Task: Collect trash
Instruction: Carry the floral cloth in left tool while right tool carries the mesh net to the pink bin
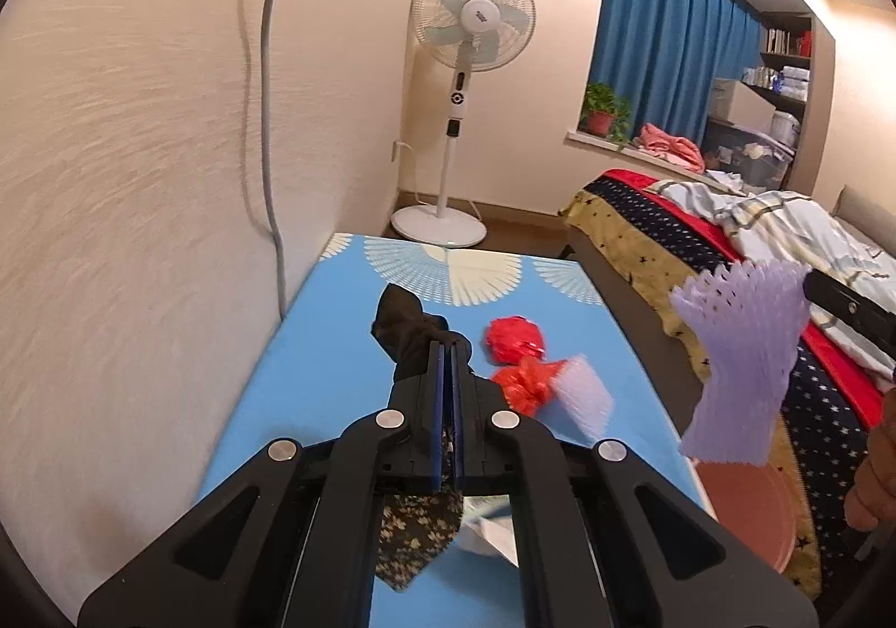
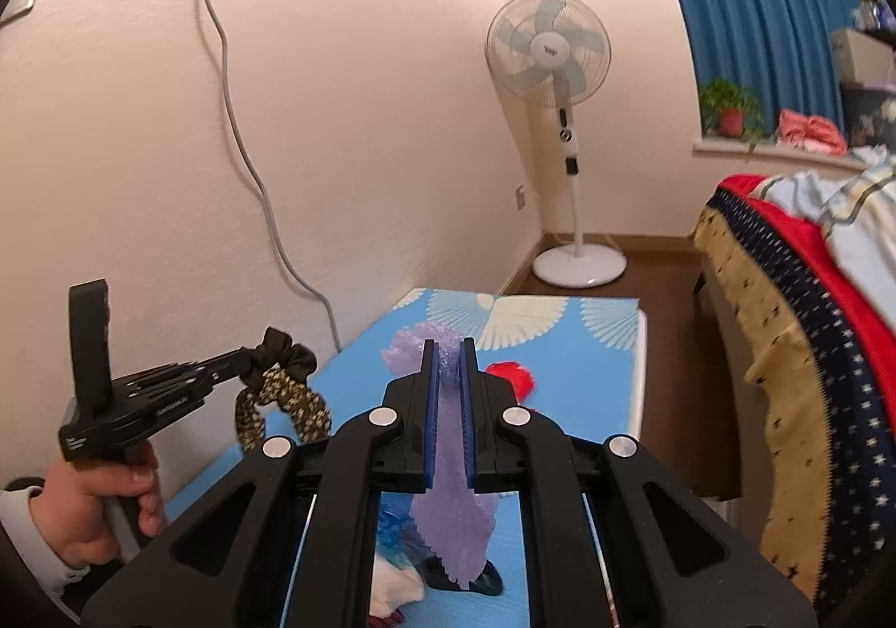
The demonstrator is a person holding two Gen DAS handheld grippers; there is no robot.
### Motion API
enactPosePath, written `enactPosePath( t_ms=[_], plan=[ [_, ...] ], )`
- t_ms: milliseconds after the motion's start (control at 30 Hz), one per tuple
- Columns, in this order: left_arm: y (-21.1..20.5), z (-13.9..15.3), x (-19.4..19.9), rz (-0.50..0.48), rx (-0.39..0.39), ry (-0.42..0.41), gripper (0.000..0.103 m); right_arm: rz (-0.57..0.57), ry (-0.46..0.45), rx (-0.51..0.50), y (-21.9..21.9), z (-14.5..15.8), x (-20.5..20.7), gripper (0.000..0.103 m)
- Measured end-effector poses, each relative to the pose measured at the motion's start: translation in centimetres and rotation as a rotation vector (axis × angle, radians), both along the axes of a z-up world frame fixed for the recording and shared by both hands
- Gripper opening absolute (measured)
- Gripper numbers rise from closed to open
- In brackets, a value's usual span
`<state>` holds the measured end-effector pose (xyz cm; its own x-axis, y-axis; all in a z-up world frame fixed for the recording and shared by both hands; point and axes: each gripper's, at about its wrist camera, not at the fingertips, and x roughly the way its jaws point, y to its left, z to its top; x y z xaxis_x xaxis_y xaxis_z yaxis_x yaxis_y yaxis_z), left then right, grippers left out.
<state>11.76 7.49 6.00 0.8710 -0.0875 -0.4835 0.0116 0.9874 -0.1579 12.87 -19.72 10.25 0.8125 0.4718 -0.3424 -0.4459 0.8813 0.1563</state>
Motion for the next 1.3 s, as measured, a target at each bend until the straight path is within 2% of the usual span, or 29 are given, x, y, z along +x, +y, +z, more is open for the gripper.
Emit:
enactPosePath(
  t_ms=[233,467,633,900,1300],
  plan=[
    [-2.3,-0.9,-2.3,-0.034,-0.005,0.007,0.002,-0.082,-0.005,-0.005,-1.6,-0.2,-3.1,0.007],
    [-4.2,-1.3,-4.0,-0.063,-0.017,0.006,0.002,-0.143,-0.041,-0.066,-2.3,-0.4,-5.8,0.007],
    [-5.5,-1.4,-5.0,-0.09,-0.025,0.003,0.002,-0.185,-0.041,-0.072,-3.5,-0.7,-6.9,0.007],
    [-8.1,-1.3,-5.4,-0.153,-0.021,-0.001,0.002,-0.274,-0.024,-0.066,-5.9,-0.9,-8.0,0.007],
    [-13.3,-1.4,-4.3,-0.268,-0.058,-0.001,0.002,-0.433,0.005,-0.069,-10.7,-1.4,-8.1,0.008]
  ],
)
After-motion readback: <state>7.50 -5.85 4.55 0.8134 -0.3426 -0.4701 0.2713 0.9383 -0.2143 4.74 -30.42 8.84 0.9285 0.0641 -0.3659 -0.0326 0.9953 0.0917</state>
